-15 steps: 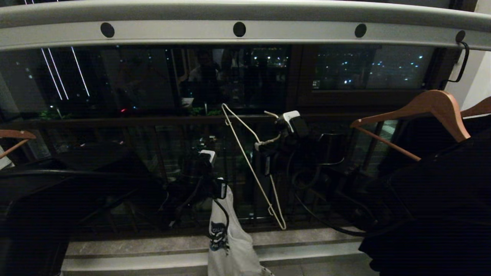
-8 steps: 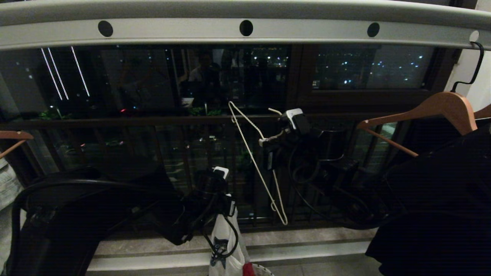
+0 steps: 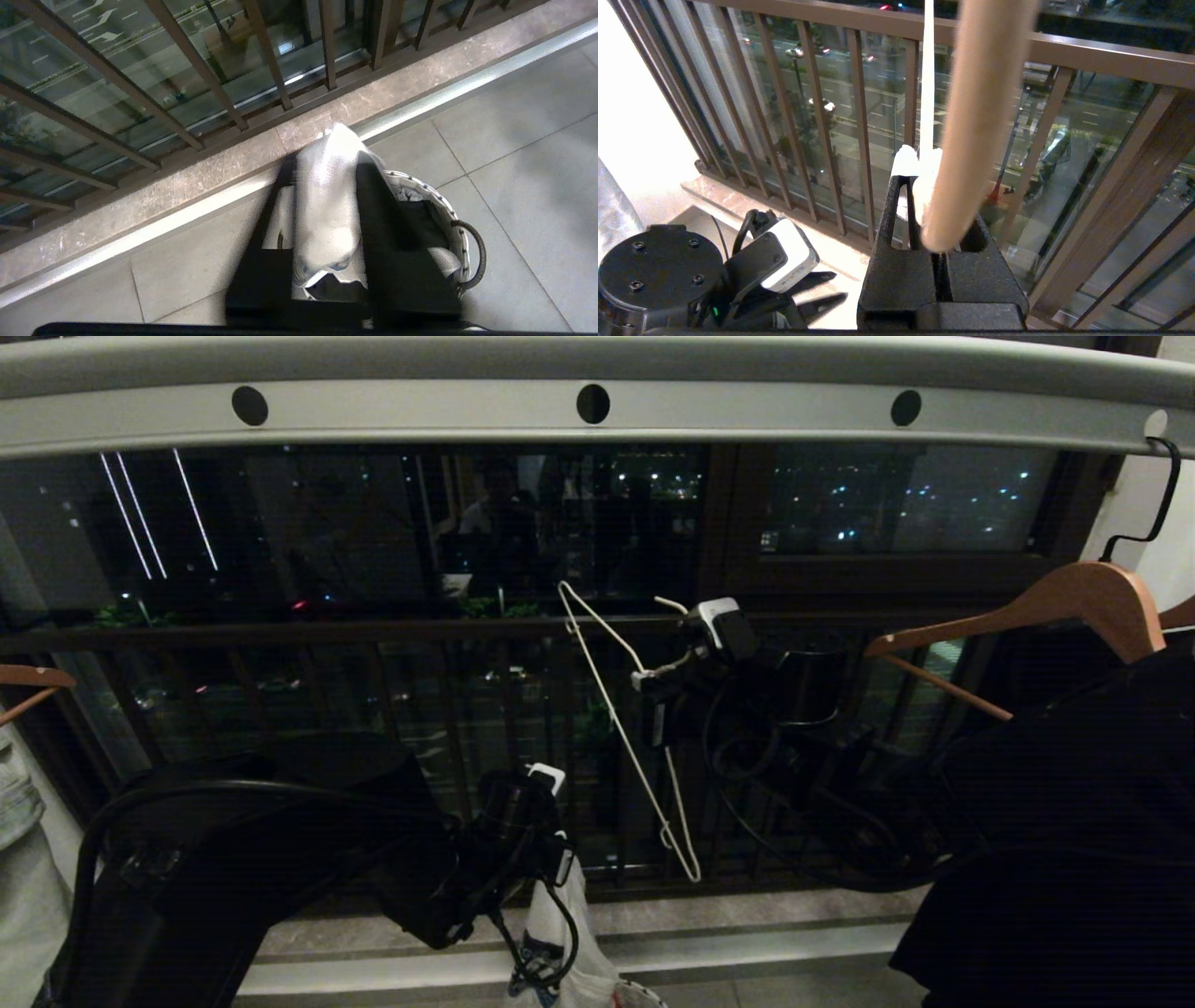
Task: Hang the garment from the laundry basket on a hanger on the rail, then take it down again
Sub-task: Put clothes in the basket
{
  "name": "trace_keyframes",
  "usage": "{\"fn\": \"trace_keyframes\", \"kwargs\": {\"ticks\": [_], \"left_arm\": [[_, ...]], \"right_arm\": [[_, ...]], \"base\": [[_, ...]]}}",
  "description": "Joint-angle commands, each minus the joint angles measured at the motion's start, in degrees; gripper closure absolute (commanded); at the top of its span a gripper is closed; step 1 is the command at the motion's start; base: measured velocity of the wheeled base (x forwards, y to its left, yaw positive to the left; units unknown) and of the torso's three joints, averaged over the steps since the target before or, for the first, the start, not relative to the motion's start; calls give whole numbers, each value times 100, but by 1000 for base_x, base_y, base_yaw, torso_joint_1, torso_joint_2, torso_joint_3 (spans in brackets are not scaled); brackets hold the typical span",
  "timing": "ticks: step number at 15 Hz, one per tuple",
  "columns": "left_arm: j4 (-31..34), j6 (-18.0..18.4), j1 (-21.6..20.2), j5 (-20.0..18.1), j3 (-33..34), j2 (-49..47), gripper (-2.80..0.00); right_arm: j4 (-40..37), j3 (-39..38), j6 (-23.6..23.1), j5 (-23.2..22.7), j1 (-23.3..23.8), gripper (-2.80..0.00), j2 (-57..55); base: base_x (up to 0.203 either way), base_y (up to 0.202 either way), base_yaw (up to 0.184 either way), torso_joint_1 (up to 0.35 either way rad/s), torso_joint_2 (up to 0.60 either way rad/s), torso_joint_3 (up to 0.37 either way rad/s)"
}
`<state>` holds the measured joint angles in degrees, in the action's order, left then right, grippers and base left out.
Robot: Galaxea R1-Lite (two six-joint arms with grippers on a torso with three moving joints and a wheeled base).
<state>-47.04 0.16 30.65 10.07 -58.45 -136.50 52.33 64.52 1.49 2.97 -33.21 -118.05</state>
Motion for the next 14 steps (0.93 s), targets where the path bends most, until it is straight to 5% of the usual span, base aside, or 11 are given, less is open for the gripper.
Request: {"fn": "trace_keyframes", "kwargs": {"ticks": [1, 8, 9, 14], "left_arm": [[-24, 66, 3, -2, 132, 100, -280], [-9, 353, 3, -22, 454, 650, -280], [-13, 361, 9, -24, 509, 725, 0], [21, 404, 26, -24, 692, 1544, 0]], "right_arm": [[31, 5, 1, 1, -2, 0, 6], [31, 2, -3, 10, 4, 0, 10], [31, -1, -3, 10, -2, 0, 10], [46, -383, 9, 154, -41, 0, 165]], "base": [[0, 0, 0, 0, 0, 0], [0, 0, 0, 0, 0, 0], [0, 0, 0, 0, 0, 0], [0, 0, 0, 0, 0, 0]]}}
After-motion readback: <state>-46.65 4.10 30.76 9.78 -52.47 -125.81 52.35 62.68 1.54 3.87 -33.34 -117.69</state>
